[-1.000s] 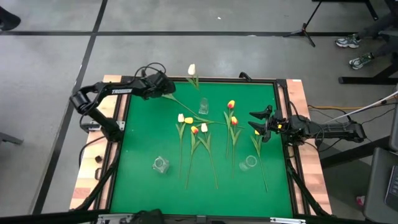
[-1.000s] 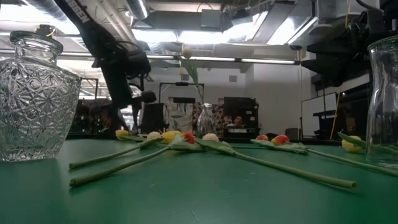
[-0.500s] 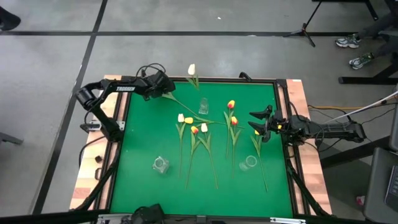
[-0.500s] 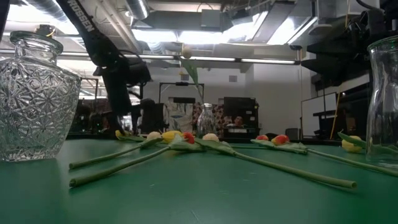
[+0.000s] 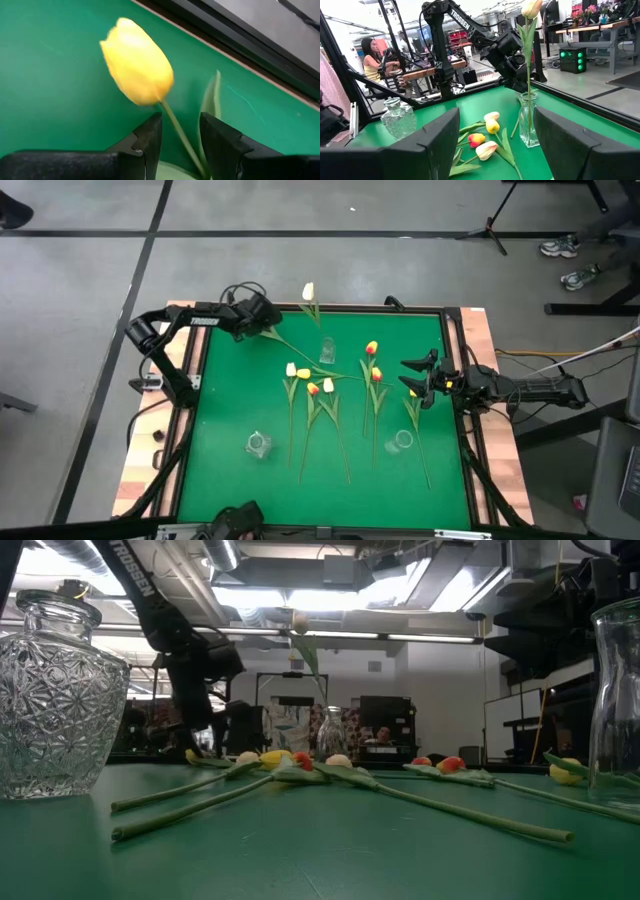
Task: Sort flowers into vase by color
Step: Put the top left yellow tulip into the bottom left transparent vase
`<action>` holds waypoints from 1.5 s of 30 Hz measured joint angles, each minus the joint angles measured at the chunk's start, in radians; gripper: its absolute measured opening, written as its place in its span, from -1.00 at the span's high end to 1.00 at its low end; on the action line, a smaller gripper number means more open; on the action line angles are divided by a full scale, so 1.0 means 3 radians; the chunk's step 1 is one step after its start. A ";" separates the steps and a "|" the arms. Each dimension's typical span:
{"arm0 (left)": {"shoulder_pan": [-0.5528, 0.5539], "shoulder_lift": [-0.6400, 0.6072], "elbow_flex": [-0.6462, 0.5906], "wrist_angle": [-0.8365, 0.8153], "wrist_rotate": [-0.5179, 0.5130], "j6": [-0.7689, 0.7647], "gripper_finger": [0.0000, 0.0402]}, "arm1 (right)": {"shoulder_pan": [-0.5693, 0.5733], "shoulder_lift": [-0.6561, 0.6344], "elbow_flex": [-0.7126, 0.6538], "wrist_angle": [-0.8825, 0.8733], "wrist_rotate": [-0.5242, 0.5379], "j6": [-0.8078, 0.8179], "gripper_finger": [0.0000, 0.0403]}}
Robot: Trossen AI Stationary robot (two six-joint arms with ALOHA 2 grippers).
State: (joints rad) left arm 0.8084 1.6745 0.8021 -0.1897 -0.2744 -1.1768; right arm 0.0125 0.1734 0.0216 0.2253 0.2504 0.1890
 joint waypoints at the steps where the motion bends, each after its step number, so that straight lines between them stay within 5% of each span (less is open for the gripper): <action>1: 0.0011 0.0000 0.0000 0.0004 -0.0003 -0.0002 0.37 | 0.0001 0.0001 -0.0001 0.0000 0.0000 -0.0022 -0.26; 14: 0.0014 0.0187 0.0014 0.0123 -0.0084 -0.0124 0.38 | 0.0001 0.0000 -0.0001 0.0002 -0.0001 -0.0042 -0.26; 34: -0.0053 0.0258 0.0004 0.0123 -0.0144 -0.0149 0.92 | 0.0000 0.0001 -0.0001 0.0015 -0.0003 -0.0039 -0.26; 45: -0.0117 -0.0002 -0.0016 0.0217 0.0027 -0.0058 0.96 | 0.0001 0.0000 0.0000 0.0016 0.0000 -0.0039 -0.26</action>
State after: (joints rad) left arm 0.7732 1.6738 0.7974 -0.1247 -0.2662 -1.1942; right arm 0.0127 0.1735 0.0214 0.2300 0.2504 0.1772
